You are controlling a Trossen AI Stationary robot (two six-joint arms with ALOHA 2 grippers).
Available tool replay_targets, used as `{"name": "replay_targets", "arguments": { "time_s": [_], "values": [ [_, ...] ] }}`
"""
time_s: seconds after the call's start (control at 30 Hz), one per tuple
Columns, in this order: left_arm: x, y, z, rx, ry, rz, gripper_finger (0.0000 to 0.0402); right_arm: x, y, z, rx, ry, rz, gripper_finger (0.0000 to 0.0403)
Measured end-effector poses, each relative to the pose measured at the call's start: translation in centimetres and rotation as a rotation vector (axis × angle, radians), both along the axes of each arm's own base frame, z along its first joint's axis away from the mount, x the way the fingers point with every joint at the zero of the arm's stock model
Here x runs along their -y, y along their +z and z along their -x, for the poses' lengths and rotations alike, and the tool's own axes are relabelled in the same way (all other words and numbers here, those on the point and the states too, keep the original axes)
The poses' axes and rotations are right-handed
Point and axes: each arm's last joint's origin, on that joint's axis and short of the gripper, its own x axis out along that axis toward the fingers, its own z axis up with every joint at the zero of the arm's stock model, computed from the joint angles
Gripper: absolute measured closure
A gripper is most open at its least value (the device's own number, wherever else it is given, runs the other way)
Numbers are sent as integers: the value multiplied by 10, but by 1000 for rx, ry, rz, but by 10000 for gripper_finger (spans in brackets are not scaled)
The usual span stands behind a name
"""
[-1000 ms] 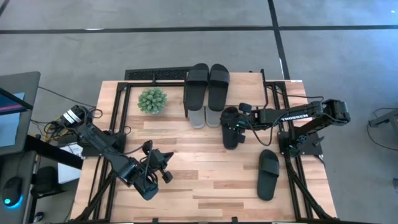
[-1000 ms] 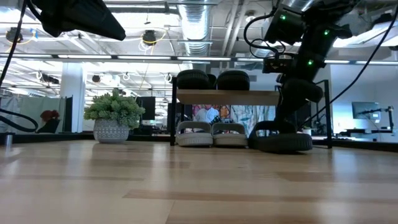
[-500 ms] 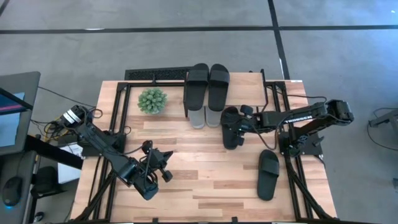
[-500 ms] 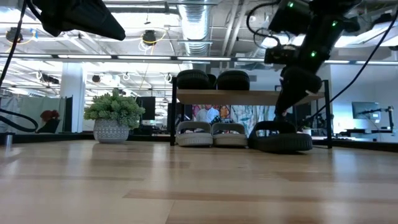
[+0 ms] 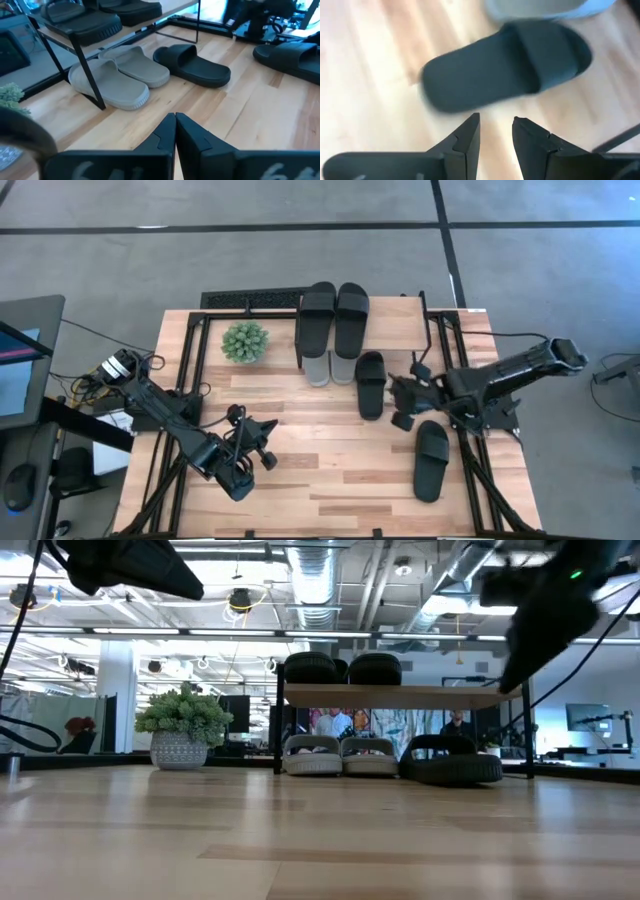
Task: Pick and place slides into the shelf
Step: Put the black slide under the shelf
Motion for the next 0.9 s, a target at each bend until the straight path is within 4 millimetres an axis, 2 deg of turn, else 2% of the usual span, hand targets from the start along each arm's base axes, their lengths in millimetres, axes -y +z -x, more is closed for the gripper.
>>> {"name": "replay_targets", "arguments": {
  "time_s": [0.43, 0.67, 0.9],
  "values": [
    [-8, 0, -5, -3, 32, -6, 401, -79, 1, 53, 11, 77, -183, 300],
    [-8, 0, -6, -4, 32, -8, 401, -101, 1, 79, 20, 41, -273, 301],
    [-8, 0, -6, -3, 32, -8, 401, -109, -1, 96, -14, 61, -280, 303]
  ]
}}
